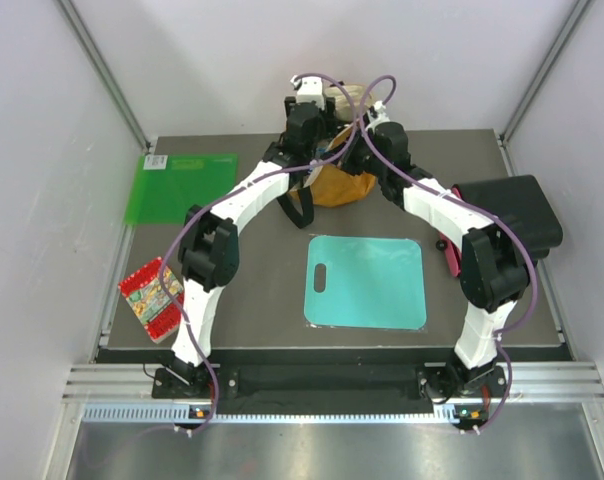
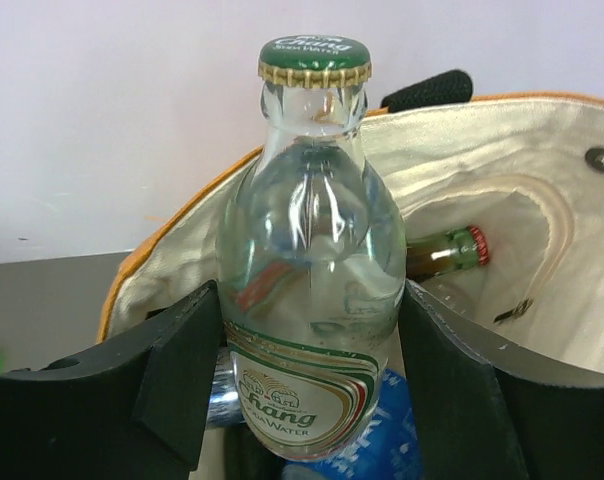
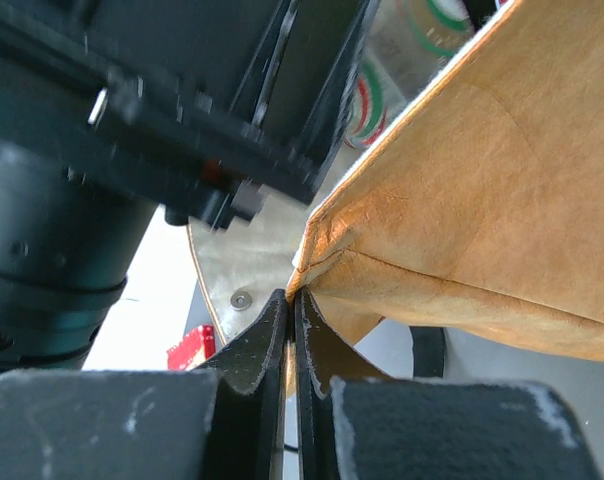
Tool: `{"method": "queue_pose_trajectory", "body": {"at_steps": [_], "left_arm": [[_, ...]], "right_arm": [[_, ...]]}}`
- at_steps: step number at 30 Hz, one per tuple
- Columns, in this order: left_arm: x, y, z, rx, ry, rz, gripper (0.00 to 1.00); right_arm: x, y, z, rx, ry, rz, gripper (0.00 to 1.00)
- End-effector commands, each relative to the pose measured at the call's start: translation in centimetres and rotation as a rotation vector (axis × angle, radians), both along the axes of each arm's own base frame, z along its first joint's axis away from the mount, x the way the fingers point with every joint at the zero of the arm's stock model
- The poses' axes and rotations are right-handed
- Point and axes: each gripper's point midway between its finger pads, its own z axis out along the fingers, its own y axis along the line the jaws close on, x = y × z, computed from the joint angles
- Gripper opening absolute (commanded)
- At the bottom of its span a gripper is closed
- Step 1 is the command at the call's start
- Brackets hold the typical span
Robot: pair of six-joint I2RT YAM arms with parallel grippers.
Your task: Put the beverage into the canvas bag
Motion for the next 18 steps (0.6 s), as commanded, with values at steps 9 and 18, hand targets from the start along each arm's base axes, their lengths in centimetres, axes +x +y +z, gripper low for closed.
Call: {"method": "queue_pose_trajectory", "body": {"at_steps": [9, 18], "left_arm": [[-2.3, -1.1, 5.0, 0.05, -0.124, -0.166, 0.0], [-1.8, -3.0, 2.6, 0.02, -0.081, -0.235, 0.27]], "right_arm": [[-3.2, 0.2, 16.2, 0.22, -0.389, 0.063, 0.0], [-3.0, -0.1, 15.7, 0.206, -0.388, 0.054, 0.0]]}}
